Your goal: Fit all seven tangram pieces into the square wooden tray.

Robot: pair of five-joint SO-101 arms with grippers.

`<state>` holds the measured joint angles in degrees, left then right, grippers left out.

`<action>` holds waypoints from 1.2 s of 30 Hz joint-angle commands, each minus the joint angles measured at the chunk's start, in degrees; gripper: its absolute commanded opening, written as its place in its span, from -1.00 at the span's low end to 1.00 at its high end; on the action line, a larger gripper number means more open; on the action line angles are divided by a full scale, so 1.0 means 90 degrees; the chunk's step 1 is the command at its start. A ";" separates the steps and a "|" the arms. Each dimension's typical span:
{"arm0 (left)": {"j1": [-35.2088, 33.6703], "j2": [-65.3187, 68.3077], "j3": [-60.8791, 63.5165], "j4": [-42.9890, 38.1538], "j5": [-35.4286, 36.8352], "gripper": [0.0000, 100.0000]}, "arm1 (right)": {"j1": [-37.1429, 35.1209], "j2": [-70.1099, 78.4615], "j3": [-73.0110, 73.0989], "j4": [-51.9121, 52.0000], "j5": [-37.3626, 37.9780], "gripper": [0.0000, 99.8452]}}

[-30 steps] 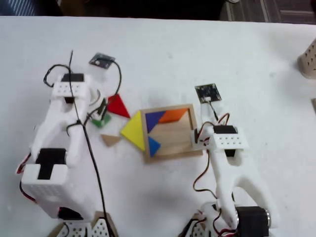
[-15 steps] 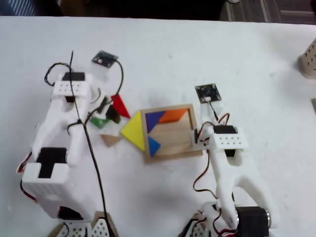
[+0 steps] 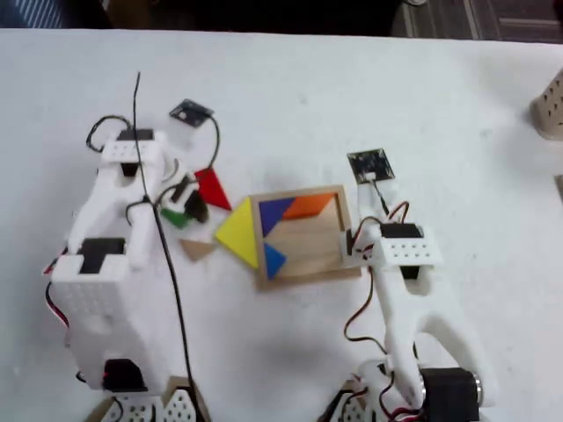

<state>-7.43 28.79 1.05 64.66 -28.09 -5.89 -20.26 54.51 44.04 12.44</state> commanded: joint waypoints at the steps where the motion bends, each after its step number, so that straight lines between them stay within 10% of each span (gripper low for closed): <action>1: 0.0083 -0.0034 -0.0283 0.0127 -0.0176 -0.57 | -0.0063 -0.0230 -0.0117 -0.0103 0.0068 -0.96; 12: 0.0513 -0.0024 -0.0283 0.1035 -0.0615 -0.82 | -0.0063 -0.0230 -0.0117 -0.0103 0.0068 -0.96; 36: 0.0542 -0.1187 -0.0332 0.1885 0.2178 -0.81 | -0.0063 -0.0230 -0.0117 -0.0103 0.0068 -0.96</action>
<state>-3.82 21.93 -0.79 80.66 -11.03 -5.89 -20.26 54.51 44.04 12.44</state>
